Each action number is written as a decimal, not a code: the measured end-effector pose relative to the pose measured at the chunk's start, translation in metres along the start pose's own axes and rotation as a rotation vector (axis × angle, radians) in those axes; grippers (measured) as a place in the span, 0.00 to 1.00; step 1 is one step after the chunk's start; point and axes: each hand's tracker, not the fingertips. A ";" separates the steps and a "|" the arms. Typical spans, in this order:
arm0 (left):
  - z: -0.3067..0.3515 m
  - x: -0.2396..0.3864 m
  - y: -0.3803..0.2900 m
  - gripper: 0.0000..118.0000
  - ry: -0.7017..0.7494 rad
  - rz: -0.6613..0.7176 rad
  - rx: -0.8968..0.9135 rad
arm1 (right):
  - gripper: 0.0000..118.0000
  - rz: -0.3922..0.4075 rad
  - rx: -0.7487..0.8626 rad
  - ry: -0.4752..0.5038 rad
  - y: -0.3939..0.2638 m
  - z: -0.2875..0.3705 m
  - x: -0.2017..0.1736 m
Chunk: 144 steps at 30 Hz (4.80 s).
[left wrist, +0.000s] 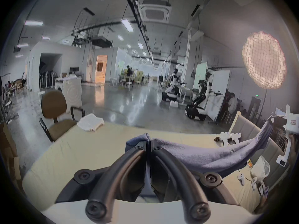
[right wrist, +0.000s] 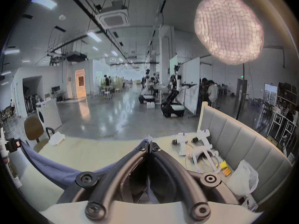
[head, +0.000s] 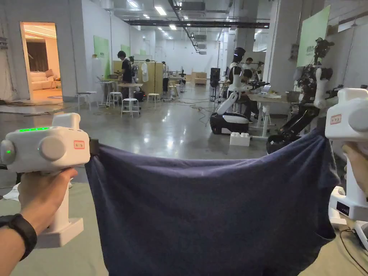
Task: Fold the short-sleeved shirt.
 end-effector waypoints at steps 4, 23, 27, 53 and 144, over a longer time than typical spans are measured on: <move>-0.008 -0.011 -0.064 0.05 -0.030 0.059 -0.092 | 0.01 -0.027 -0.097 0.014 -0.066 -0.014 0.010; 0.238 -0.060 -0.349 0.05 -0.141 0.102 -0.222 | 0.01 -0.231 -0.373 0.142 -0.403 0.252 0.096; 0.256 -0.067 -0.375 0.05 -0.125 0.154 -0.285 | 0.01 -0.196 -0.412 0.117 -0.430 0.281 0.099; 0.401 0.035 -0.238 0.85 -0.059 -0.138 0.344 | 0.59 -0.109 0.108 0.290 -0.288 0.385 0.030; 0.136 -0.086 -0.334 0.06 -0.102 0.175 -0.490 | 0.04 -0.113 -0.435 0.129 -0.404 0.184 0.101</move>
